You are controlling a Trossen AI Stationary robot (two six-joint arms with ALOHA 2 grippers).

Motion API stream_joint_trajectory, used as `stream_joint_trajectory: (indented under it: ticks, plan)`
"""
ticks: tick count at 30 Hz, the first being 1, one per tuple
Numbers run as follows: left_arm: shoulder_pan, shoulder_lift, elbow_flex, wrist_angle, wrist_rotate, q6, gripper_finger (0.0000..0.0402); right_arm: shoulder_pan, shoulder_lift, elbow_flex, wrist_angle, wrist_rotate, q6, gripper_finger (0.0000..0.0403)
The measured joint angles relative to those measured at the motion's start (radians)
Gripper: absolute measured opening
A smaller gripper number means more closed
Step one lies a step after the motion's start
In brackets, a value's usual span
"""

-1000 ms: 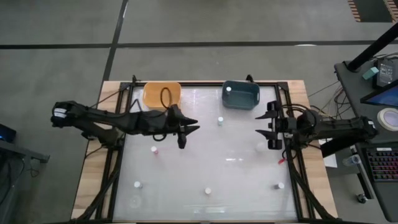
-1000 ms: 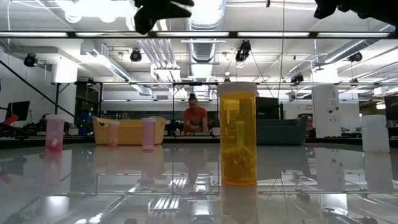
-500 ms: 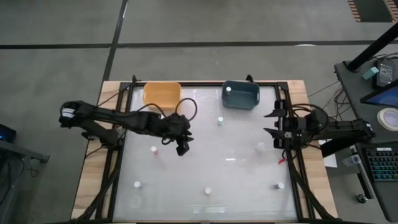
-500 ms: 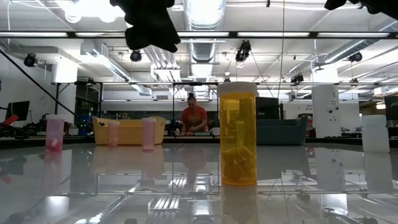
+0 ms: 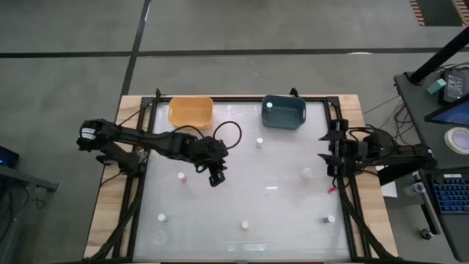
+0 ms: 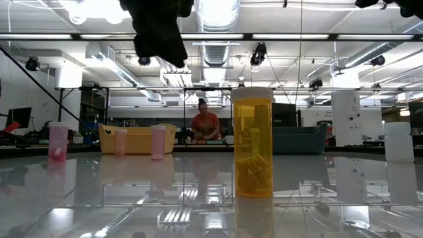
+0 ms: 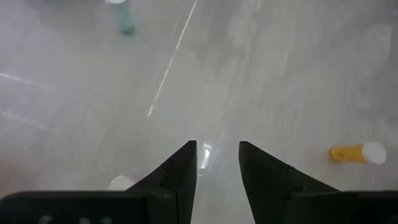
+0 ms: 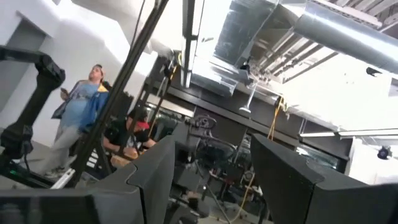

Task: Pick and place medicine bottles into bin by pill shape (circle, oval)
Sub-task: Put the middle pink tablet bottle into the yellow bin

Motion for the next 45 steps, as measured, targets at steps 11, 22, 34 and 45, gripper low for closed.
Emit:
stream_joint_trajectory:
  ticks: [11, 22, 34, 45]
  plan:
    - [0.004, 0.008, 0.008, -0.072, 0.0, 0.189, 0.0181, 0.0, -0.096, -0.002, -0.087, 0.004, 0.011, 0.0203]
    - [0.032, 0.008, -0.041, -0.113, -0.07, 0.245, 0.0241, 0.0, -0.095, -0.003, -0.088, 0.013, 0.018, 0.0203]
    - [0.064, 0.008, -0.221, 0.07, -0.078, 0.244, 0.0241, 0.0, -0.095, -0.003, -0.088, 0.015, 0.02, 0.0203]
    - [0.07, 0.008, -0.36, 0.248, -0.105, 0.235, 0.0241, 0.0, -0.095, -0.003, -0.09, 0.041, 0.02, 0.0203]
